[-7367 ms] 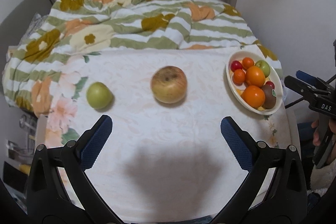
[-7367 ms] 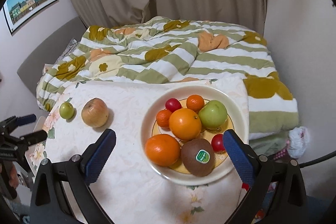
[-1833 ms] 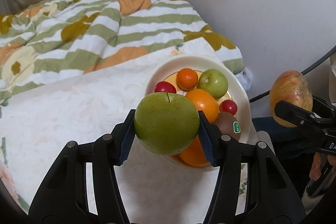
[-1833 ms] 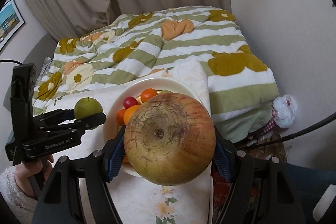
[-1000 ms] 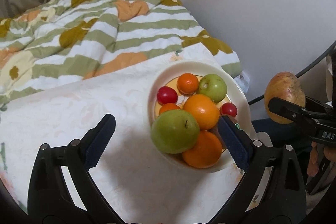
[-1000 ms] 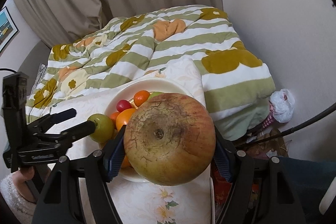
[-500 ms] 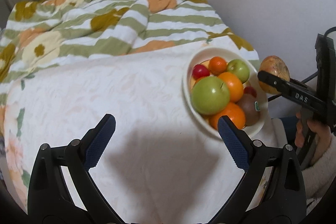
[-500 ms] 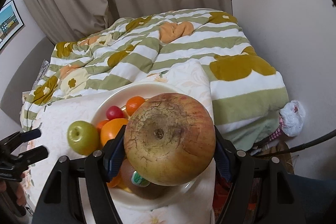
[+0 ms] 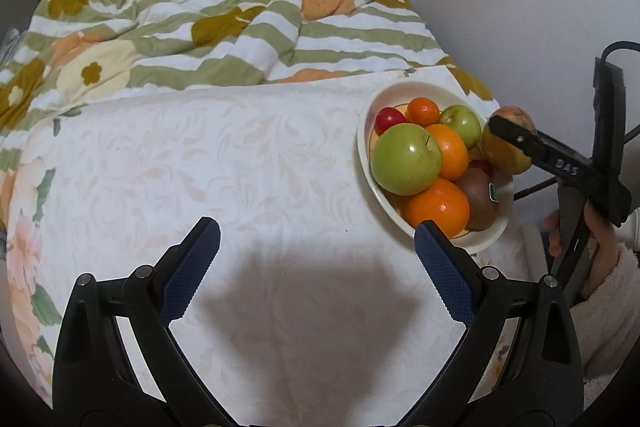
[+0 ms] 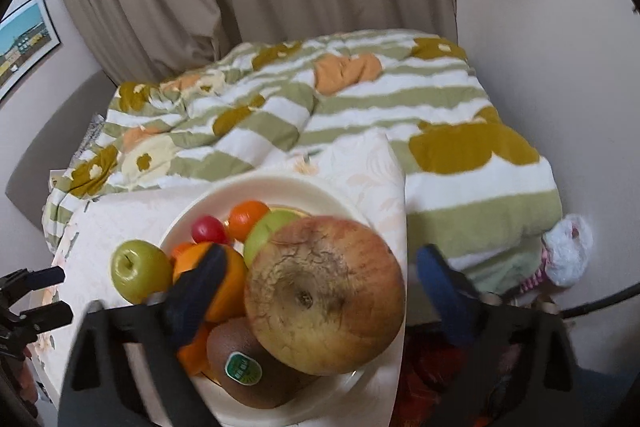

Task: Organize fruits

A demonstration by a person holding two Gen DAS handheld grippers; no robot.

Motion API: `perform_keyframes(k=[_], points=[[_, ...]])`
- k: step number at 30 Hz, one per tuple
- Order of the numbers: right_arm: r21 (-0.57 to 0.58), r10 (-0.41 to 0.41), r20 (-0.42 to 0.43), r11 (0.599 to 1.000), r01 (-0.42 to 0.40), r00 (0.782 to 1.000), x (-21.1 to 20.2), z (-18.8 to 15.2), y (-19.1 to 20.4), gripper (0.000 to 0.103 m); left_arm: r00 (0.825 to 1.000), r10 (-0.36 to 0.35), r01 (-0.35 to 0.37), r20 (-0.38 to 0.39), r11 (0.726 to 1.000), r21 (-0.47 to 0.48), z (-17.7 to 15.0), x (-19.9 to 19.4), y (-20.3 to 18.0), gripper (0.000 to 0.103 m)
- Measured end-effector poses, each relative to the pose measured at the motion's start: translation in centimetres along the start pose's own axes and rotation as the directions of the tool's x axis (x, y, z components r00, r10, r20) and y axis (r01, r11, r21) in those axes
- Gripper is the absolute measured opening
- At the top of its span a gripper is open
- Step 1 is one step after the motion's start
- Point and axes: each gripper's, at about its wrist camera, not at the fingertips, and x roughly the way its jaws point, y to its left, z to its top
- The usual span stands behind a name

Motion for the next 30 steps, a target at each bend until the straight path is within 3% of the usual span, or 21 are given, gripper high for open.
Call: perform_keyframes(k=[12,19,22,30], points=[[-0.059,-0.05,0.011,0.997,0.051,0.999,-1.5,0.1,1.5,0.102,0.999,0.005,-0.005,0.036,1.0,-0.005,0.3,-1.4,0.3,0.103],[-0.039,-0.076,0.048,0.996,0.078,0.996,-5.5,0.5,3.1,0.102,0.995,0.028,-0.031,0.097,0.999,0.028,1.0,-4.9,1.1,0.103],[-0.05,-0.098,0.087,0.993,0.103,0.991,-8.3,0.6,5.1,0.102,0.989,0.026,-0.031,0.144,0.999,0.029,1.1,-7.6,2.0,0.103],[-0.021,-0.116,0.186,0.992,0.122,0.976,-16.0,0.8,12.0,0.102,0.95,0.073,-0.083,0.305,0.996,0.018,-0.1,-16.7,5.3,0.103]])
